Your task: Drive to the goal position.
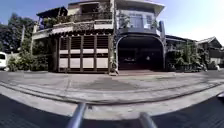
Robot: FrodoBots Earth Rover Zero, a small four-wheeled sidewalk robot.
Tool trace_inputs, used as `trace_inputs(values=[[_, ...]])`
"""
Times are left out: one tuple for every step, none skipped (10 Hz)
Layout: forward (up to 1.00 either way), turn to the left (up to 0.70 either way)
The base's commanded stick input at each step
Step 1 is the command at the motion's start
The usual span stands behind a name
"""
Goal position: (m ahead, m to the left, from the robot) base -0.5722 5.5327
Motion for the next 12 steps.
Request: trace_inputs(values=[[0.00, 0.00], [0.00, 0.00], [0.00, 0.00], [0.00, 0.00], [0.00, -0.40], [0.00, -0.70], [0.00, -0.70], [0.00, -0.70], [0.00, -0.70], [0.00, -0.70], [0.00, -0.70], [0.00, -0.70]])
